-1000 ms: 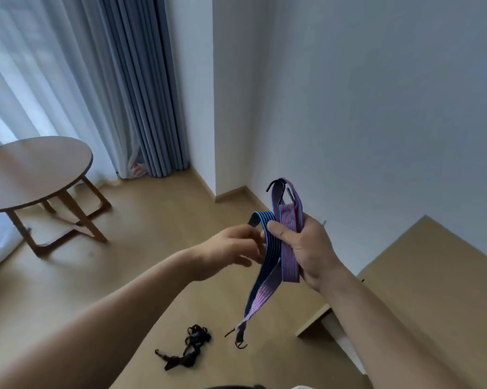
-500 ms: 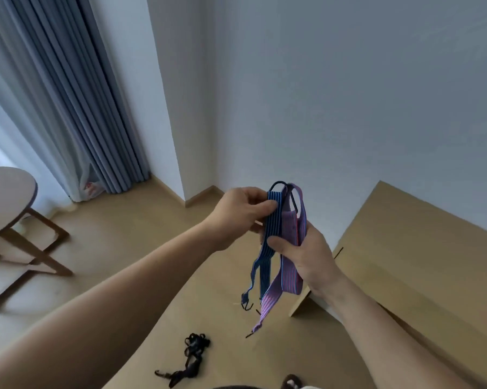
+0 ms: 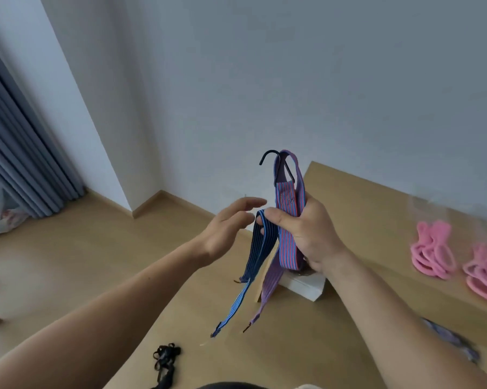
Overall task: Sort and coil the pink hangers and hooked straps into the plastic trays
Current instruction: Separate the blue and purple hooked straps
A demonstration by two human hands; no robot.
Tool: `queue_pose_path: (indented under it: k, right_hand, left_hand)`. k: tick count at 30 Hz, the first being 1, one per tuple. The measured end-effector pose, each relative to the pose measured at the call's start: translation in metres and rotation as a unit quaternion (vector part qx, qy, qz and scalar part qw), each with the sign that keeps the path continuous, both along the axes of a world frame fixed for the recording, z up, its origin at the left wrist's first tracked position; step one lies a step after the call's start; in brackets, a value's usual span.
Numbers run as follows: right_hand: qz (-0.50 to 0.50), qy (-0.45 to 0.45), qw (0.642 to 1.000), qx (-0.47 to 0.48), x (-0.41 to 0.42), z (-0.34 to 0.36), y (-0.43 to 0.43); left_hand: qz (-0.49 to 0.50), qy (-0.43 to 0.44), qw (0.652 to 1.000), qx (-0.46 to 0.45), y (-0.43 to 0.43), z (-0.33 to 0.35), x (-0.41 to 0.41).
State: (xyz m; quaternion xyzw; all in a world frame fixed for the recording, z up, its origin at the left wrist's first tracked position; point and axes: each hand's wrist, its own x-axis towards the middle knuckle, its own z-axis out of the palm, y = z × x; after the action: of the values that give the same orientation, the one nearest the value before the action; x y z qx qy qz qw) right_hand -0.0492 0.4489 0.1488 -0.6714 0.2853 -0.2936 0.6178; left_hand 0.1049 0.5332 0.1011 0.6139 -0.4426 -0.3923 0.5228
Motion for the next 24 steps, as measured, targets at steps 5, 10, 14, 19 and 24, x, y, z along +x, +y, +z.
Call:
queue_pose_path:
  k: [5, 10, 14, 19, 24]
  right_hand:
    - [0.009, -0.025, 0.999, 0.04, -0.045, 0.015, -0.018]
    - [-0.012, -0.037, 0.999, 0.037, -0.096, 0.021, -0.04]
    - [-0.042, 0.004, 0.999, -0.011, -0.143, 0.014, -0.063]
    - [-0.059, 0.008, 0.998, 0.018, -0.22, -0.006, -0.083]
    - [-0.028, 0.012, 0.998, 0.051, -0.261, -0.043, -0.075]
  left_hand:
    - [-0.156, 0.063, 0.986, -0.005, -0.012, -0.003, -0.049]
    - [-0.217, -0.042, 0.974, 0.058, -0.032, -0.014, -0.105]
    - [-0.214, -0.015, 0.974, 0.074, -0.049, -0.013, -0.143]
    - [-0.144, 0.119, 0.981, 0.054, -0.075, 0.014, -0.176]
    - [-0.14, 0.24, 0.96, 0.043, -0.102, 0.037, -0.218]
